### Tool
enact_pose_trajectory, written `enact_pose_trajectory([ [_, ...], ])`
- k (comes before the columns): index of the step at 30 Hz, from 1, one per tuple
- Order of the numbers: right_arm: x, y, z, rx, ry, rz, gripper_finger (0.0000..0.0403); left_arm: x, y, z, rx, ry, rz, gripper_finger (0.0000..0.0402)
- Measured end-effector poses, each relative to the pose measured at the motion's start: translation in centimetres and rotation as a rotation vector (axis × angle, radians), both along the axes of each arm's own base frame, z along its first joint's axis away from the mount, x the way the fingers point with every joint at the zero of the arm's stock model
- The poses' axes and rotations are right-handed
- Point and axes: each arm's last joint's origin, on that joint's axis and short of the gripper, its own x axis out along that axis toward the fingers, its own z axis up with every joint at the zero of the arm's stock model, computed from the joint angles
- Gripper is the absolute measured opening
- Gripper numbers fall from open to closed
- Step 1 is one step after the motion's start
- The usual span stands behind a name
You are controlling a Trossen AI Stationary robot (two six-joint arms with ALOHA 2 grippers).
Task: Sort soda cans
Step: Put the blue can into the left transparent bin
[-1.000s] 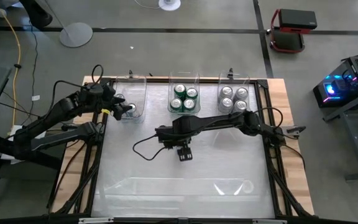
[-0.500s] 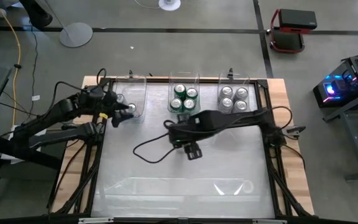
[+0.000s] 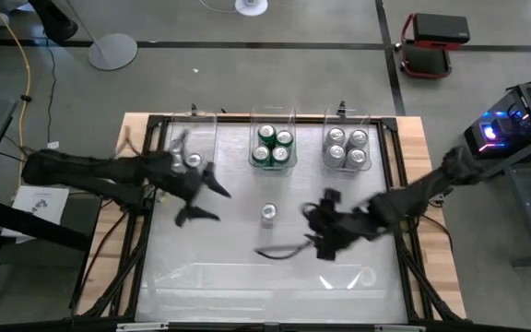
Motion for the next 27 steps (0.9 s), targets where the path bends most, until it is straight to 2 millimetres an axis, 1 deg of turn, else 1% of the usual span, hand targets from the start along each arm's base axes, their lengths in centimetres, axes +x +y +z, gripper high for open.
enact_pose_trajectory([
  [3, -2.7, 1.4, -2.4, 0.104, -0.157, -0.106, 0.0287, 2.6, -1.1, -0.5, 0.035, 0.013, -0.12, 0.0306],
  [6, -4.4, 2.5, -4.6, 0.17, -0.3, -0.173, 0.0287, 5.5, -1.4, -0.5, 0.033, 0.037, -0.17, 0.0305],
  [9, -5.2, 3.4, -6.6, 0.194, -0.376, -0.197, 0.0287, 8.4, -1.5, -0.9, 0.1, 0.088, -0.184, 0.0305],
  [11, -5.5, 3.7, -7.4, 0.202, -0.415, -0.222, 0.0287, 10.1, -1.3, -1.1, 0.159, 0.133, -0.196, 0.0305],
  [14, -5.6, 3.7, -8.5, 0.191, -0.451, -0.259, 0.0287, 12.4, -0.5, -1.9, 0.227, 0.261, -0.177, 0.0305],
  [17, -5.6, 3.7, -9.0, 0.199, -0.448, -0.258, 0.0287, 14.2, 0.0, -2.7, 0.341, 0.372, -0.133, 0.0305],
  [22, -5.6, 3.7, -9.0, 0.201, -0.457, -0.267, 0.0287, 16.4, -0.1, -4.2, 0.544, 0.424, -0.222, 0.0305],
  [27, -5.6, 3.7, -9.0, 0.205, -0.457, -0.269, 0.0287, 17.8, 0.3, -5.7, 0.599, 0.477, -0.261, 0.0305],
])
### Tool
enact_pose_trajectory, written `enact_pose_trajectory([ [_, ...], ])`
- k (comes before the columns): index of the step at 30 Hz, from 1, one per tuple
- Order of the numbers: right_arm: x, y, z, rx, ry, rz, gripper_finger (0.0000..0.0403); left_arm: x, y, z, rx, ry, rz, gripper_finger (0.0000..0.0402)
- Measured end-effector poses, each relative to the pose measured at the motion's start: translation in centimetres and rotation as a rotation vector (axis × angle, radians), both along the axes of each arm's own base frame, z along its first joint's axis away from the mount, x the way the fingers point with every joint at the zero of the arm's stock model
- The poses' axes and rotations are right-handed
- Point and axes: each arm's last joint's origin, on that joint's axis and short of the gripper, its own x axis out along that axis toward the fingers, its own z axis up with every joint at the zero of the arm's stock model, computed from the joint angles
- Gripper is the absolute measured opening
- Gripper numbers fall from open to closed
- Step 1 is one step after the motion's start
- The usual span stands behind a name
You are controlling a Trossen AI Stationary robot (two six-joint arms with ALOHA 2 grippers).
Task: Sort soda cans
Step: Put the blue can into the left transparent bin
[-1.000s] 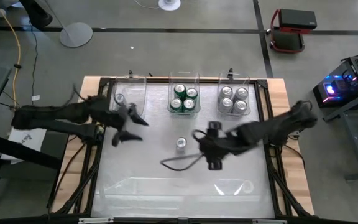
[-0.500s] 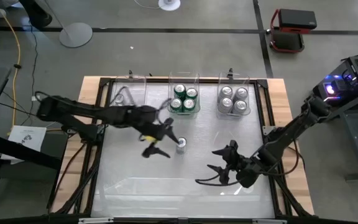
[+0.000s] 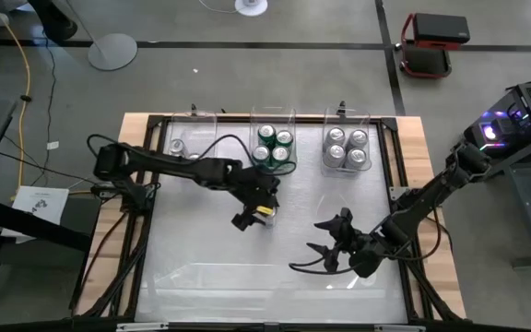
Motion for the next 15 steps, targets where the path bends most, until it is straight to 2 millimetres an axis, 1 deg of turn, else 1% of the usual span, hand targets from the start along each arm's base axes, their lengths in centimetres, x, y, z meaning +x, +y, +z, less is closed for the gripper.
enact_pose_trajectory([
  [6, 0.0, 0.0, 0.0, -0.008, 0.004, 0.004, 0.0287, 0.7, 0.3, -1.7, 0.111, 0.046, 0.054, 0.0306],
  [12, 0.0, 0.0, 0.0, -0.012, 0.008, 0.005, 0.0287, 0.6, 0.2, -1.8, 0.085, 0.066, 0.075, 0.0305],
  [15, 0.0, 0.0, -0.1, -0.013, 0.009, 0.005, 0.0287, 0.6, 0.2, -1.7, 0.055, 0.07, 0.099, 0.0297],
])
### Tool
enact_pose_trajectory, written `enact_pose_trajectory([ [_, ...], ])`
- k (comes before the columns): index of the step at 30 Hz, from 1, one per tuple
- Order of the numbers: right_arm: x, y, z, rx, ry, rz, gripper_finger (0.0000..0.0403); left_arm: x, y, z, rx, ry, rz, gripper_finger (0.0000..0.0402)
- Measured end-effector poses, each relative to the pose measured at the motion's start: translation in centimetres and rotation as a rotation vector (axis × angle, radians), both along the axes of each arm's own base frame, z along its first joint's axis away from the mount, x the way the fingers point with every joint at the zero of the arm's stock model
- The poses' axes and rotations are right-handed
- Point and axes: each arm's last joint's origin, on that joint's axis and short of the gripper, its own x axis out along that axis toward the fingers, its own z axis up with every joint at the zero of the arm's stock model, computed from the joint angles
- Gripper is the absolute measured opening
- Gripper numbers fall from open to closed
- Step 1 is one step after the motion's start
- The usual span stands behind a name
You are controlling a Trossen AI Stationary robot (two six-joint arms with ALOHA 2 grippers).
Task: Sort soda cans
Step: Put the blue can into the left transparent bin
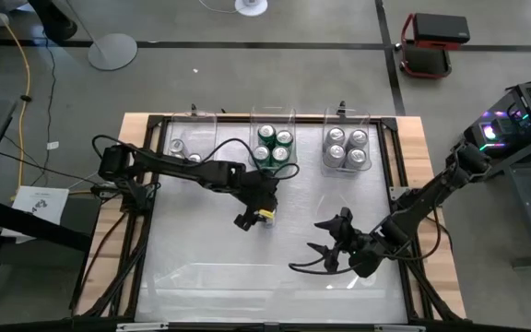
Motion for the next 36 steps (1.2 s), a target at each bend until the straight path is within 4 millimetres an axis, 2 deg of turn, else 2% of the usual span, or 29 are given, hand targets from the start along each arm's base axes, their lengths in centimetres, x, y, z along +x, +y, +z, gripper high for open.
enact_pose_trajectory([
  [9, 0.0, 0.0, 0.0, -0.001, 0.0, -0.001, 0.0287, -0.1, -0.2, -0.3, -0.132, 0.038, 0.189, 0.023],
  [13, 0.0, 0.0, 0.0, -0.002, -0.001, -0.002, 0.0287, -0.5, -1.0, 0.2, -0.163, 0.052, 0.307, 0.0227],
  [16, 0.0, 0.0, 0.0, -0.003, 0.0, -0.002, 0.0287, -1.7, -1.7, 1.7, -0.119, 0.036, 0.363, 0.0227],
  [20, 0.0, 0.0, 0.0, -0.013, 0.001, -0.001, 0.0287, -4.8, -1.4, 6.0, -0.058, -0.049, 0.468, 0.0227],
  [23, 0.0, -0.1, 0.0, -0.026, -0.002, -0.006, 0.0287, -8.0, 0.2, 9.1, -0.016, -0.088, 0.575, 0.0227],
  [28, -0.1, -0.1, 0.0, -0.044, -0.005, -0.02, 0.0287, -14.6, 4.6, 13.6, 0.045, -0.187, 0.81, 0.0227],
  [32, -0.1, -0.2, 0.0, -0.061, -0.002, -0.022, 0.0287, -18.2, 8.3, 15.4, 0.052, -0.253, 0.959, 0.0227],
  [36, -0.1, -0.2, 0.0, -0.081, -0.009, -0.03, 0.0287, -20.2, 11.9, 15.5, -0.002, -0.25, 1.052, 0.0227],
])
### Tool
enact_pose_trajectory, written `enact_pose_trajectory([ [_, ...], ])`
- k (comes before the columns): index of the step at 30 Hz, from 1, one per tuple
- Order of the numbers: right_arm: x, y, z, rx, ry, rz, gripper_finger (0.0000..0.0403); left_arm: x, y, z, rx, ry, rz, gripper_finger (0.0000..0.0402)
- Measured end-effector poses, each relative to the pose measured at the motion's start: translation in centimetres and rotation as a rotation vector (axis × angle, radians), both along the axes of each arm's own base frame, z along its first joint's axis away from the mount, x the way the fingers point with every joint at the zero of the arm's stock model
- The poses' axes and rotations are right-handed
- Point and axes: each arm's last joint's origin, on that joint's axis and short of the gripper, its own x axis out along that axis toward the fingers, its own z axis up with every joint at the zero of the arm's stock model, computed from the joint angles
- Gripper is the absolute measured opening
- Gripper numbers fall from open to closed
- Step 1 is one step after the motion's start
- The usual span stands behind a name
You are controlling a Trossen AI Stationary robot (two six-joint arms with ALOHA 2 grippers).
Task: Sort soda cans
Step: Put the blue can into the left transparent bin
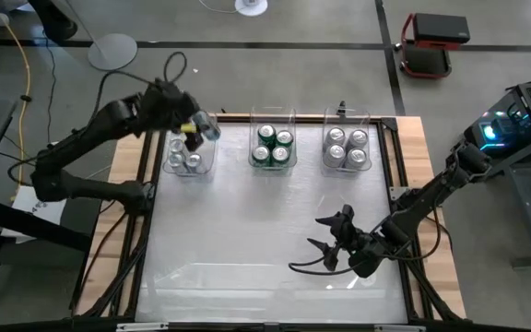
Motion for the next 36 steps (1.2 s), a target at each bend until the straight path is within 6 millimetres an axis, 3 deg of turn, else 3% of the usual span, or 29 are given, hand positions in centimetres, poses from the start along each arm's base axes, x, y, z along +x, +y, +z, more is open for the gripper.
enact_pose_trajectory([
  [5, 0.0, 0.0, 0.0, -0.004, -0.005, -0.008, 0.0287, -1.6, 3.6, -2.7, -0.067, 0.069, 0.108, 0.0227],
  [9, 0.0, 0.0, 0.0, -0.003, -0.006, -0.008, 0.0287, -2.9, 4.9, -6.1, -0.144, 0.095, 0.156, 0.0227],
  [17, 0.0, -0.1, 0.0, -0.008, -0.004, -0.009, 0.0287, -3.2, 4.9, -10.2, -0.223, 0.076, 0.154, 0.0227],
  [29, 0.0, -0.1, 0.0, -0.01, -0.006, -0.011, 0.0287, -3.6, 4.3, -13.3, -0.328, 0.104, 0.17, 0.0238],
  [36, 0.0, -0.1, 0.0, -0.011, -0.006, -0.011, 0.0287, -3.7, 4.2, -14.1, -0.343, 0.107, 0.177, 0.0246],
])
